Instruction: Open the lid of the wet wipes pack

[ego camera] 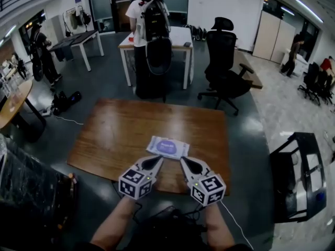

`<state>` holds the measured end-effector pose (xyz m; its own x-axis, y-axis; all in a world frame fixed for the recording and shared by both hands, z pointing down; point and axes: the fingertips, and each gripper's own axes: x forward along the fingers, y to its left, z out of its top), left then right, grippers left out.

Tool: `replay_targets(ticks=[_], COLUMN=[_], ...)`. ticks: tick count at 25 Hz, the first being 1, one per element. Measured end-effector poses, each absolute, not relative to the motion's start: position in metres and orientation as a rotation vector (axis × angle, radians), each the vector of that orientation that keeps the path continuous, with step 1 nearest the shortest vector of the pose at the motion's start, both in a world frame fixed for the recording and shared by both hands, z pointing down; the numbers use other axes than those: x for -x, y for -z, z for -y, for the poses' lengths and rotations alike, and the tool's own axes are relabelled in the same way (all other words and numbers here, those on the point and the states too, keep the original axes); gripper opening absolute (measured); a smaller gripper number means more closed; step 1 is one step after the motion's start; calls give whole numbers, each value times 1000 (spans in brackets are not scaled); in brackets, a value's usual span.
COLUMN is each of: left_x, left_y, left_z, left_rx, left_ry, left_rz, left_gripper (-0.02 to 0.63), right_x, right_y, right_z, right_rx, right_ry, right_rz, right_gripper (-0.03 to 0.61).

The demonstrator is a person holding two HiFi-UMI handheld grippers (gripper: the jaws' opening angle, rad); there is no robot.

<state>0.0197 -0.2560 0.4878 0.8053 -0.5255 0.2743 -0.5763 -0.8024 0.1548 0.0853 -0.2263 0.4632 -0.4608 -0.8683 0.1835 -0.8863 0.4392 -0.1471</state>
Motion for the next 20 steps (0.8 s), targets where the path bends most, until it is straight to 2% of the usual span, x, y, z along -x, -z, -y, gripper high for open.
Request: replay_targets(ticks=[9, 15, 20], left_x=[-6, 3, 7], left_y=[-541, -590, -621], left_z=[306, 333, 353], left_rx=[-2690, -2675, -2639], left_ry=[-493, -618, -675], left_rz=[889, 866, 846], left_gripper=[-5, -5, -5], right_x=[-68, -61, -55], right_y=[-508, -535, -571], right_z=[271, 302, 322], right_rx=[-1441, -1509, -1468], right_ry=[-354, -341, -355], right_rz=[2531, 2429, 2316], right_gripper=[11, 12, 121])
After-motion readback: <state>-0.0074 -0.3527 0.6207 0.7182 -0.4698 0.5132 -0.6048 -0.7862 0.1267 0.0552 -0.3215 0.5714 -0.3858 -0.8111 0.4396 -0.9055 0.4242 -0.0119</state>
